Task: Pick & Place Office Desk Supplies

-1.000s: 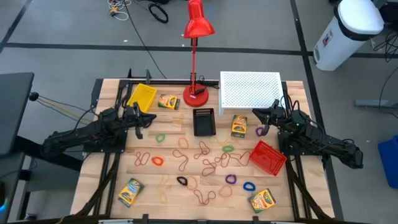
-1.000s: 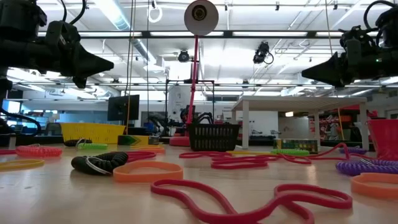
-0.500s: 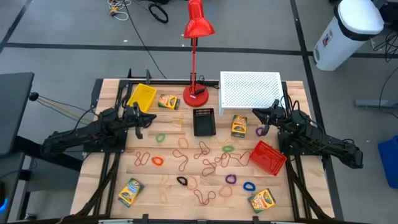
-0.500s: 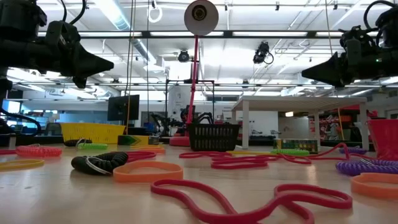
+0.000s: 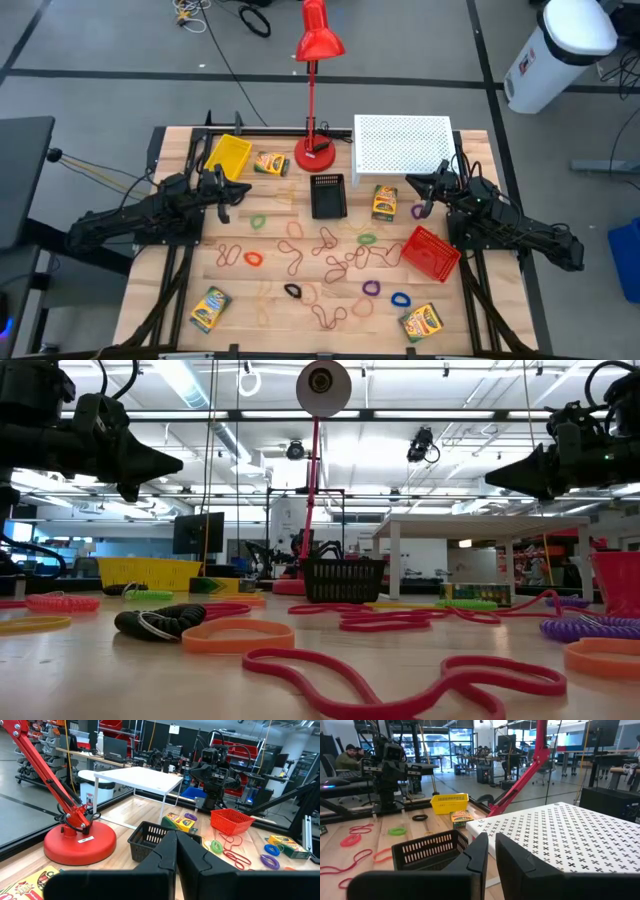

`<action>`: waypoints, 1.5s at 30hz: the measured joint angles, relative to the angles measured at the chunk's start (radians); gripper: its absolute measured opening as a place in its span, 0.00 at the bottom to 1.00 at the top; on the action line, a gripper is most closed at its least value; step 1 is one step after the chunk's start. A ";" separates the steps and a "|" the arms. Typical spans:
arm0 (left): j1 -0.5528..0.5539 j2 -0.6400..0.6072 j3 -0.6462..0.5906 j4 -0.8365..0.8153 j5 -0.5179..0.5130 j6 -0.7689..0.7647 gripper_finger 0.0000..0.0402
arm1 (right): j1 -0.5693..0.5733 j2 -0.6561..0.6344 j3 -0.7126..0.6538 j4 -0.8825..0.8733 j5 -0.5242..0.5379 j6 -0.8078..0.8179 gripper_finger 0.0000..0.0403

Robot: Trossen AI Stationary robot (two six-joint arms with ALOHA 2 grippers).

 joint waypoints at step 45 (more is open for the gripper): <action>0.000 0.000 0.000 0.000 0.000 0.000 0.02 | 0.024 0.123 0.047 0.444 -0.144 0.218 0.04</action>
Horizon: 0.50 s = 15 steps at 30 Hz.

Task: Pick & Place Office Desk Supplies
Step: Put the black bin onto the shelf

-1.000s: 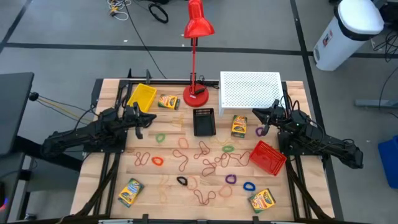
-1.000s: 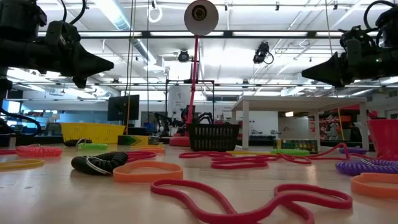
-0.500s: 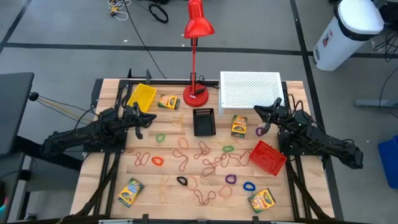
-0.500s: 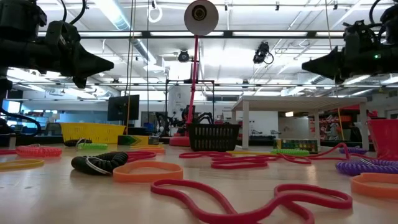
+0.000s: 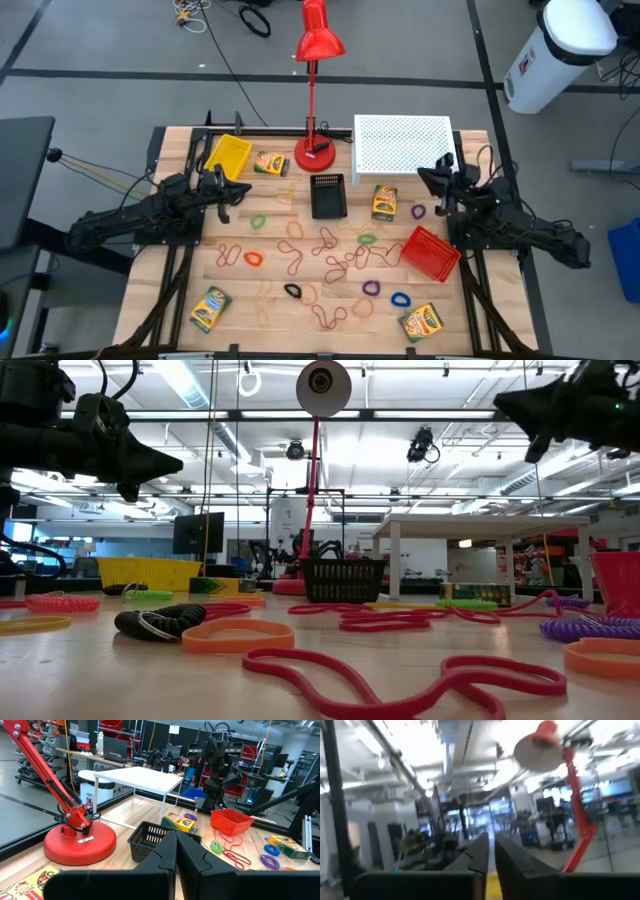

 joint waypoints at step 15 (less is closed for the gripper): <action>0.000 0.000 0.000 0.000 0.000 0.000 0.02 | 0.443 0.673 0.279 0.105 0.515 -0.351 0.00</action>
